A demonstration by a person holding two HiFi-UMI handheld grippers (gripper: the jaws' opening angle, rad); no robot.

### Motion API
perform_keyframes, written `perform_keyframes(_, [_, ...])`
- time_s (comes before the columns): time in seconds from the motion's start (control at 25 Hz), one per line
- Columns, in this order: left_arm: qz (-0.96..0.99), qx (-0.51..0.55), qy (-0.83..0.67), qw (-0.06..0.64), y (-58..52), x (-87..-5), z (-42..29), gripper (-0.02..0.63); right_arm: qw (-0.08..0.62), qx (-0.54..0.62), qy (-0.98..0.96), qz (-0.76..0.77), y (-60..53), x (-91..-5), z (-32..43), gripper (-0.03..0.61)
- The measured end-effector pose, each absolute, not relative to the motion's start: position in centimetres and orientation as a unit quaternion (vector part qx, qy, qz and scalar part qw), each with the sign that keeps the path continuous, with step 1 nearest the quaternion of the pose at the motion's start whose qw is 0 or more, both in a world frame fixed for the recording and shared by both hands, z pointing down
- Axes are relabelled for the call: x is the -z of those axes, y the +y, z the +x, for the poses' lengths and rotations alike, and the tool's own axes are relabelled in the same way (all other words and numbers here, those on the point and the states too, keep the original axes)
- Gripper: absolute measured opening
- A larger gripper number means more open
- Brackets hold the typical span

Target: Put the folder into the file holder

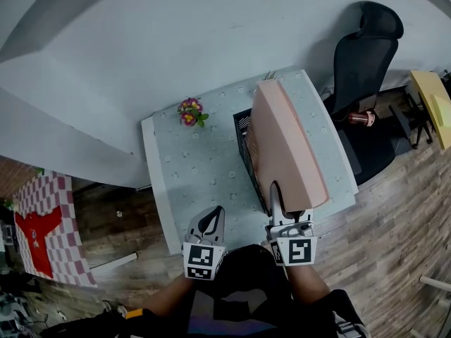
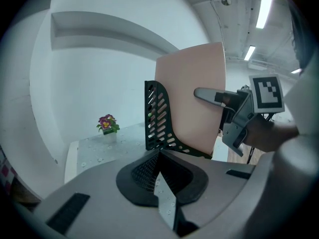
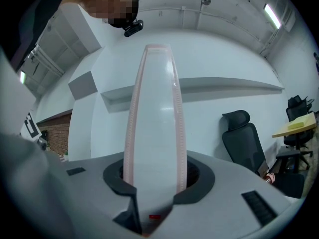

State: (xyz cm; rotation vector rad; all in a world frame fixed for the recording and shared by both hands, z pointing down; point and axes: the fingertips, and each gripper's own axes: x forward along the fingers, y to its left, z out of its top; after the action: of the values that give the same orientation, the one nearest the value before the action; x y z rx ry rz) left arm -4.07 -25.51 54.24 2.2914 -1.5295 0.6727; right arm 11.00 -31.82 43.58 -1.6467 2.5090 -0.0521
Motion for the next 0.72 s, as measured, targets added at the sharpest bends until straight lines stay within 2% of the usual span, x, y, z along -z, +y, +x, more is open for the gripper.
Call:
perform_keyframes(0.24, [0.803, -0.234, -0.527, 0.151, -25.4, -54.4, -3.9, 0.006, 0.025, 0.025, 0.830, -0.557, -31.8, -47.8, 10.8, 0.166])
perform_keyframes(0.44, [0.807, -0.227, -0.525, 0.147, -25.1, -54.2, -3.8, 0.006, -0.051, 0.052, 0.822, -0.565, -31.8, -52.0, 10.6, 0.184])
perform_keyframes(0.72, [0.813, -0.215, -0.524, 0.137, -24.4, -53.4, -4.2, 0.006, -0.101, 0.072, 0.822, -0.556, -31.8, -53.3, 10.0, 0.192])
